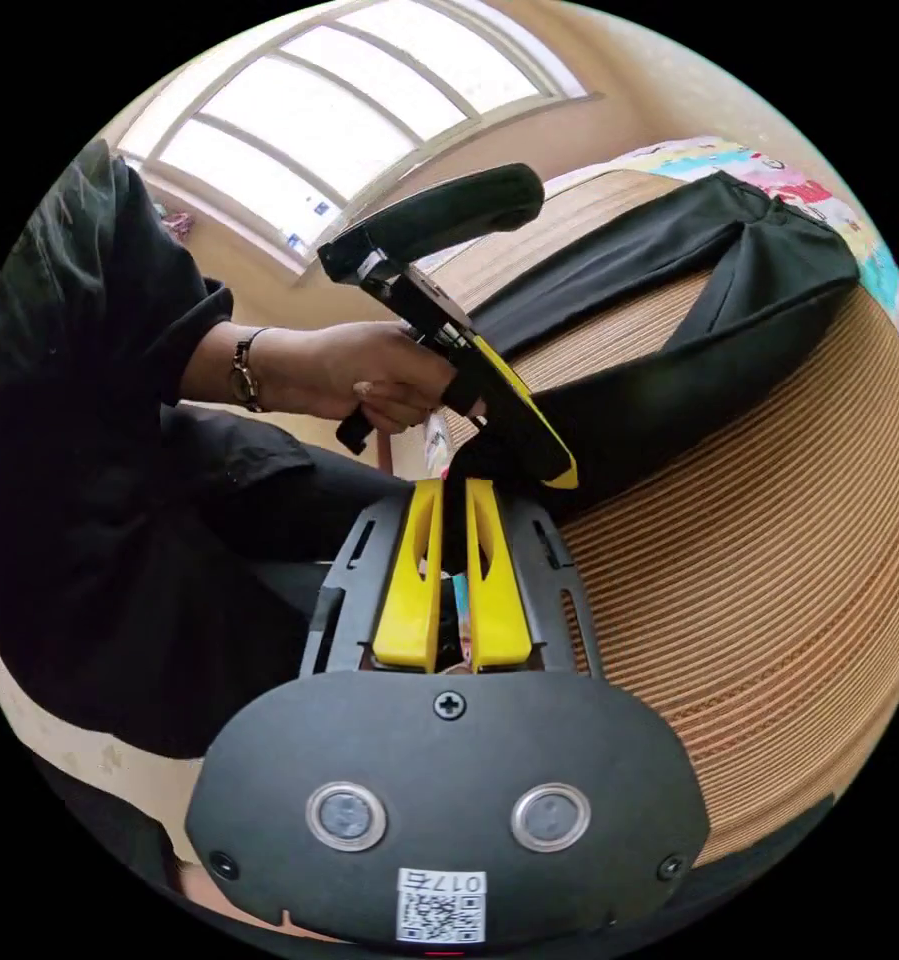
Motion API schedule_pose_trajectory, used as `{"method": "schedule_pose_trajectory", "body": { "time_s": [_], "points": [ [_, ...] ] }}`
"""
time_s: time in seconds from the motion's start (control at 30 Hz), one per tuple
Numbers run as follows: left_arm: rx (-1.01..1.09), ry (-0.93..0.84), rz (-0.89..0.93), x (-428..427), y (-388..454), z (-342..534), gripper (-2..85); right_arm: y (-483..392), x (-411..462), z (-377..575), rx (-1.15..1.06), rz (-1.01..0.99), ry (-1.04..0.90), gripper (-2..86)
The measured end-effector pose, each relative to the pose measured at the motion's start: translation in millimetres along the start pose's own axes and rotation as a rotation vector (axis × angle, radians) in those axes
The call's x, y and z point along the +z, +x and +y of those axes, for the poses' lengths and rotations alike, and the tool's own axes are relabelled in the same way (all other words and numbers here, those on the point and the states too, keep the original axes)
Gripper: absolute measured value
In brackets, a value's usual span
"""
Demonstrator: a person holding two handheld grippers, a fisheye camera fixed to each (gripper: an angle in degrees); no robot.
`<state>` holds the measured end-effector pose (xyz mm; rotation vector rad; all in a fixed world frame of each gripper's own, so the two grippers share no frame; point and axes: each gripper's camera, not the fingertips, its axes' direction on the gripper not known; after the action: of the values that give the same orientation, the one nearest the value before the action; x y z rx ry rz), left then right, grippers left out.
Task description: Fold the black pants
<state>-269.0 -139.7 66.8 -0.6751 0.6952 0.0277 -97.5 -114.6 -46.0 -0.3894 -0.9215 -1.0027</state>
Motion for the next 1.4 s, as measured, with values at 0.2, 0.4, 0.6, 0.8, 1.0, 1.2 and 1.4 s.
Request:
{"method": "schedule_pose_trajectory", "body": {
  "time_s": [0.2, 0.4, 0.6, 0.8, 1.0, 1.2, 1.4],
  "points": [
    [-0.092, 0.151, 0.142, -17.2, -41.4, 44.3, 0.1, 155.3, -87.2, -76.2, 0.328, 0.384, 0.027, 11.6],
    [-0.095, 0.194, 0.186, -23.8, -55.2, 69.0, 0.1, 307.6, -123.9, -173.4, 0.860, 0.321, 0.317, 16.2],
    [-0.122, 0.215, 0.342, -41.9, -93.0, 87.9, -0.1, 298.5, -60.0, -259.3, 0.925, 0.650, 0.093, 4.4],
    [-0.124, 0.394, 0.532, -108.7, -164.4, 153.4, 0.0, 190.5, -31.4, -373.6, 0.574, 0.859, 0.214, 2.8],
    [-0.343, 0.511, 0.490, -141.3, -281.1, 221.0, 0.5, 215.5, 16.7, -401.8, 0.461, 0.320, 0.391, 2.6],
    [-0.466, 0.350, 0.313, -112.7, -363.4, 244.3, 3.5, 175.1, 22.7, -327.7, 0.292, 0.258, 0.447, 0.9],
    [-0.366, 0.261, 0.124, -122.7, -383.0, 227.5, 5.2, 100.9, 52.2, -201.8, 0.343, 0.435, 0.345, 0.7]
  ]
}}
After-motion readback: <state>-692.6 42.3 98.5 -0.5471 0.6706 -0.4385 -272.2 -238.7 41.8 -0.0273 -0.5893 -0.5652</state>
